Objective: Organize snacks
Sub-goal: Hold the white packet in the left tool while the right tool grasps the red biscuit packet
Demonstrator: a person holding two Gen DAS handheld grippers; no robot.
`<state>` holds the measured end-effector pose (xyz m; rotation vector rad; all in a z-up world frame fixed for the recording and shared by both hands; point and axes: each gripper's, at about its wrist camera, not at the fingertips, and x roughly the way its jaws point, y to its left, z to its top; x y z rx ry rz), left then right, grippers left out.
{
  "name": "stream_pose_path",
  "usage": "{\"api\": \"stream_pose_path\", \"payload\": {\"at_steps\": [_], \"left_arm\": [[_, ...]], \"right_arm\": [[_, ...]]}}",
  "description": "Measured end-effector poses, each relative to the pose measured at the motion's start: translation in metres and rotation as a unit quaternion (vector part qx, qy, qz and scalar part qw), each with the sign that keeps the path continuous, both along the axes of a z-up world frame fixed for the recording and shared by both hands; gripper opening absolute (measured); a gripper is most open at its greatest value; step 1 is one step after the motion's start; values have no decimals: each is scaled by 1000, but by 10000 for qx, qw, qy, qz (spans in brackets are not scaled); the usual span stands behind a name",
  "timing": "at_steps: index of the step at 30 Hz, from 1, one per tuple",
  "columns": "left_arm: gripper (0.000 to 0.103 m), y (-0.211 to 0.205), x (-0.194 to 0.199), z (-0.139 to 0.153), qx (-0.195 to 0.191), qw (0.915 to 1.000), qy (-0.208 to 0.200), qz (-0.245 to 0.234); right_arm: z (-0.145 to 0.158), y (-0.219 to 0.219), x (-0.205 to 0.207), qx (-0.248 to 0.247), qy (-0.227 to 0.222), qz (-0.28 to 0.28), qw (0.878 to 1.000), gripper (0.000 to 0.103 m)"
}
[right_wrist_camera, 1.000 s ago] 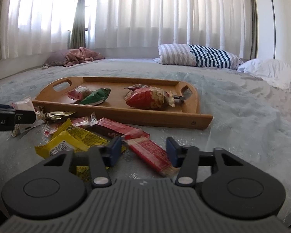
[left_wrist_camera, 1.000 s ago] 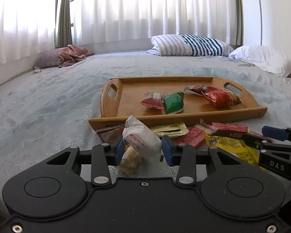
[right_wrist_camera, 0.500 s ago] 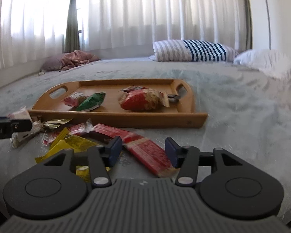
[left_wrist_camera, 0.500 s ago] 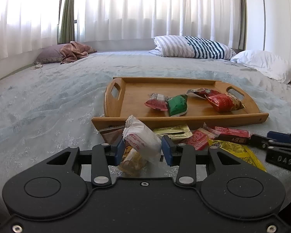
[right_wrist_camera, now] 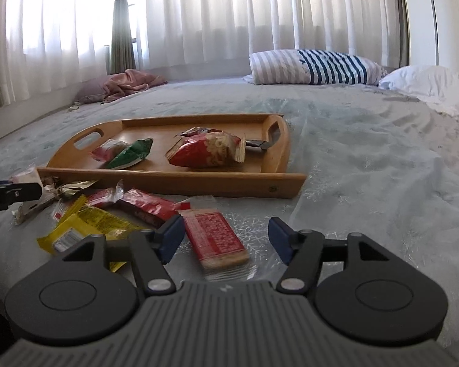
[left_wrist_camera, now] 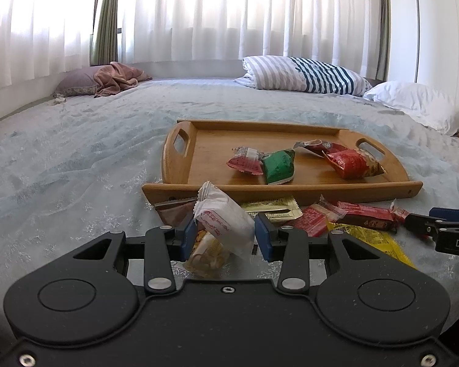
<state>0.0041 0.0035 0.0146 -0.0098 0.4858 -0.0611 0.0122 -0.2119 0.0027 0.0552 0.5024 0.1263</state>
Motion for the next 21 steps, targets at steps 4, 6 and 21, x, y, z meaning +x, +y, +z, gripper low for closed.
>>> {"api": "stream_pose_path", "payload": {"at_steps": [4, 6, 21], "left_arm": [[39, 0, 0, 0, 11, 10000, -2, -2], [39, 0, 0, 1, 6, 10000, -2, -8], [39, -3, 1, 4, 11, 10000, -28, -28]], "right_arm": [[-1, 3, 3, 32, 97, 175, 9998, 65], [-2, 5, 5, 8, 141, 167, 9998, 55], [4, 11, 0, 278, 159, 68, 9995, 49]]}}
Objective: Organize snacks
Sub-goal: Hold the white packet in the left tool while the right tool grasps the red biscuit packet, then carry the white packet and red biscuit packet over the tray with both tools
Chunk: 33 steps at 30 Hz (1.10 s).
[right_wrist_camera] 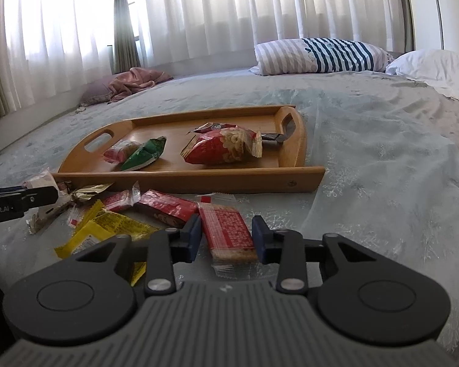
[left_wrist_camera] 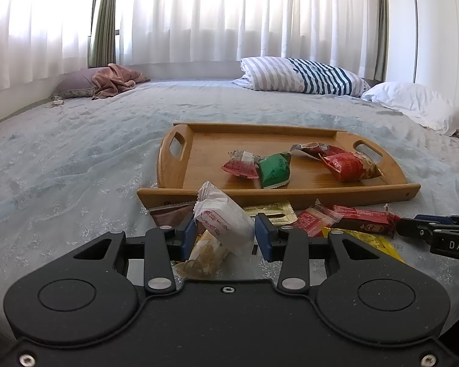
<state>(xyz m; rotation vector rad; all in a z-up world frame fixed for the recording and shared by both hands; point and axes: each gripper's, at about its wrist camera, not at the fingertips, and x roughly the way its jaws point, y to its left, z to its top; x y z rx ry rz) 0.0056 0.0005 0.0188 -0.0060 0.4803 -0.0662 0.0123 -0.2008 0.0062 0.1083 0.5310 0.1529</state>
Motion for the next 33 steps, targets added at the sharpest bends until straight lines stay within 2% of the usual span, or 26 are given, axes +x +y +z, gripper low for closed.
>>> {"api": "stream_pose_path", "payload": {"at_steps": [2, 3, 5, 8, 13, 19, 20, 22, 25, 33], "left_arm": [[39, -1, 0, 0, 2, 10000, 7, -4], [39, -1, 0, -1, 3, 10000, 13, -10], [39, -1, 0, -1, 6, 10000, 23, -18], [39, -2, -1, -1, 4, 10000, 24, -18], [39, -1, -2, -1, 20, 10000, 12, -31], [39, 2, -3, -1, -41, 10000, 12, 45], [39, 3, -2, -1, -71, 10000, 22, 45], [39, 3, -4, 0, -102, 9999, 29, 21], [39, 2, -4, 3, -68, 10000, -10, -10], [39, -1, 0, 11, -51, 9999, -144, -67]], "right_arm": [[0, -1, -1, 136, 8, 82, 9999, 53], [1, -1, -2, 202, -9, 128, 9997, 63], [2, -2, -3, 272, -32, 163, 9995, 63], [2, -2, 1, 68, -75, 177, 9998, 63], [4, -7, 13, -259, -40, 909, 9955, 63], [1, -27, 25, 220, 258, 1056, 9938, 63], [-1, -26, 25, 194, 287, 1013, 9942, 62], [-3, -23, 21, 58, 240, 943, 9952, 44], [-2, -16, 17, -171, 172, 799, 9965, 38], [10, -12, 12, -131, 6, 449, 9989, 38]]}}
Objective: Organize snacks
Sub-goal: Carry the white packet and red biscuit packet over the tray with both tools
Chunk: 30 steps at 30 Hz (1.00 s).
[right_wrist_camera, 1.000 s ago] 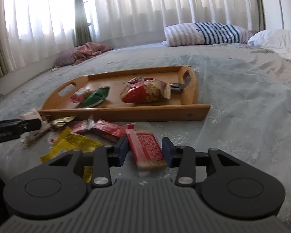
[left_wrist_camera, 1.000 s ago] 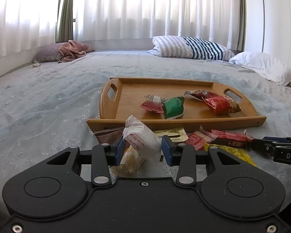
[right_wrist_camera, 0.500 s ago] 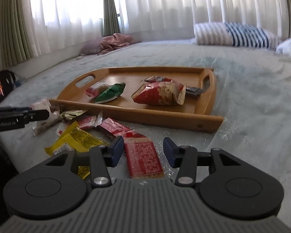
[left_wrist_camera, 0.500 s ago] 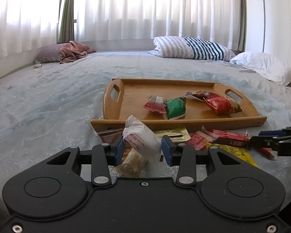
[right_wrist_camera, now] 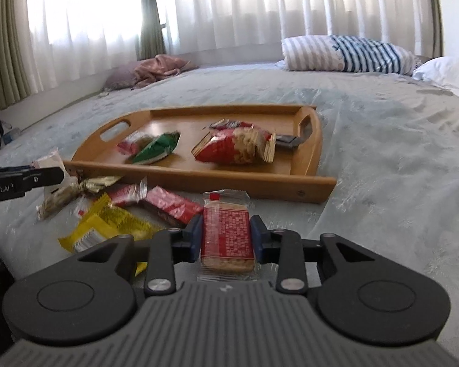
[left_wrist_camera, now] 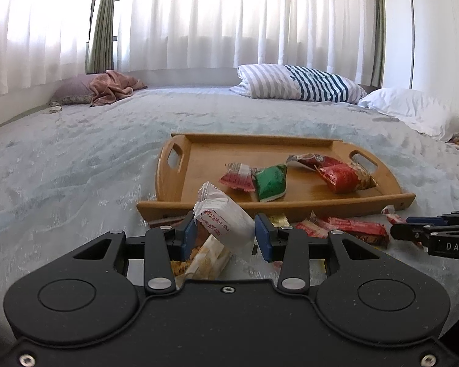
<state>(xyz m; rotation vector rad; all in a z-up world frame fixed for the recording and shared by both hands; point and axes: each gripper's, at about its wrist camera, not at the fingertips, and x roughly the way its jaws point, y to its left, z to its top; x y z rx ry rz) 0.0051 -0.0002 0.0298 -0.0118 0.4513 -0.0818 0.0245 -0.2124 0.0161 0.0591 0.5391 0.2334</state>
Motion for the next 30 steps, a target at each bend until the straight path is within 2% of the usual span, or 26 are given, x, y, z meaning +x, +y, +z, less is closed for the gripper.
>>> {"api": "stream_pose_path", "payload": {"at_steps": [10, 19, 30], "left_arm": [[39, 9, 19, 17, -324, 9994, -83, -19], [39, 17, 52, 32, -442, 9989, -148, 27], [39, 29, 94, 29, -615, 9980, 13, 158]], "right_arm": [[21, 1, 9, 16, -245, -284, 9993, 38], [30, 6, 31, -9, -287, -374, 9989, 38], [33, 2, 64, -239, -295, -850, 9957, 38]]}}
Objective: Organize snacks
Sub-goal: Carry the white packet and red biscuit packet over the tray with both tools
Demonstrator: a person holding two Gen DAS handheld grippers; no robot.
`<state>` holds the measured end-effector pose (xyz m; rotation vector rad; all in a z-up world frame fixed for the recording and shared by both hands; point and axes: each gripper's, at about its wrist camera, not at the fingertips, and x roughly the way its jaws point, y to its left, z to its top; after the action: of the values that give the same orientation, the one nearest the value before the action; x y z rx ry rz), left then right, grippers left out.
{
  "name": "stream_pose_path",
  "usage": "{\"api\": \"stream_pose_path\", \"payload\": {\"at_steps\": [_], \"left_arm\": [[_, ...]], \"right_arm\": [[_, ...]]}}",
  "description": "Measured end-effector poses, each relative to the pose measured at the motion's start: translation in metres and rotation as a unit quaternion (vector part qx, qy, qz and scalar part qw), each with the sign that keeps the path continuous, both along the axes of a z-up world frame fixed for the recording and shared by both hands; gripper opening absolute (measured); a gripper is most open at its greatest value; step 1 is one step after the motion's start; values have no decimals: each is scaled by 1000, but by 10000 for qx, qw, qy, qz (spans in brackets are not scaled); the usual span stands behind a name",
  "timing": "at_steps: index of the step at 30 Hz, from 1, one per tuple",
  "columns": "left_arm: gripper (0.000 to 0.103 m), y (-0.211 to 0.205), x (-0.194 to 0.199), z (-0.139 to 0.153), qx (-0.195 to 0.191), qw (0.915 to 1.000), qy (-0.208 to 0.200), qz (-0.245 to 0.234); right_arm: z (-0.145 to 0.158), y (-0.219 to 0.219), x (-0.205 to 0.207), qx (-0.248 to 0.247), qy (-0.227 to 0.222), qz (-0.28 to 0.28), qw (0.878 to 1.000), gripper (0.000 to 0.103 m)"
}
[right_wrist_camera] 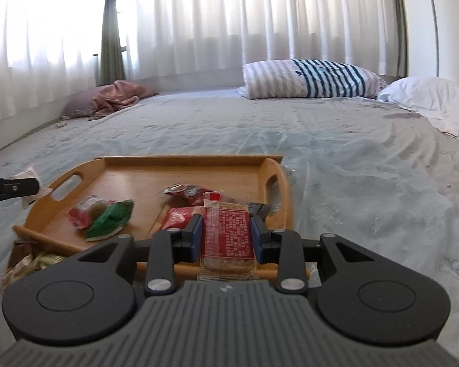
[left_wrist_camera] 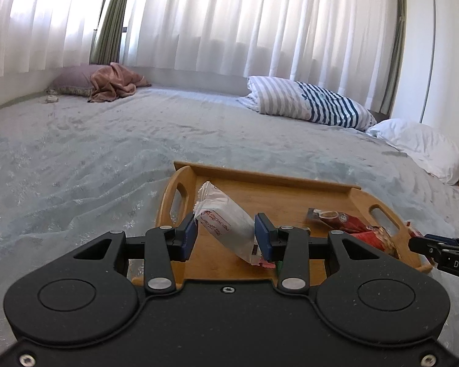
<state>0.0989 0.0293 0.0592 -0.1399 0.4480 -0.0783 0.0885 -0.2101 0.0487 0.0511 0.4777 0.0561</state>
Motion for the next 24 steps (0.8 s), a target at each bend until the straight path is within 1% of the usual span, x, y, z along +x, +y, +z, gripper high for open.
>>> {"api": "stream_pose_path", "payload": {"at_steps": [6, 10, 13, 19, 24], "left_arm": [[39, 0, 14, -6, 46, 10000, 56, 39], [39, -1, 26, -7, -65, 9999, 130, 5], [39, -2, 38, -5, -116, 9998, 149, -39], [39, -6, 65, 0, -301, 9993, 165, -146], [39, -6, 94, 0, -540, 9979, 348, -92]], "right_arm": [[-4, -1, 13, -34, 61, -120, 9999, 38], [-1, 1, 22, -66, 39, -85, 9999, 38], [5, -1, 35, 19, 32, -47, 10000, 38], [13, -10, 73, 308, 168, -26, 9994, 38], [15, -15, 105, 414, 350, 15, 9985, 38]]}}
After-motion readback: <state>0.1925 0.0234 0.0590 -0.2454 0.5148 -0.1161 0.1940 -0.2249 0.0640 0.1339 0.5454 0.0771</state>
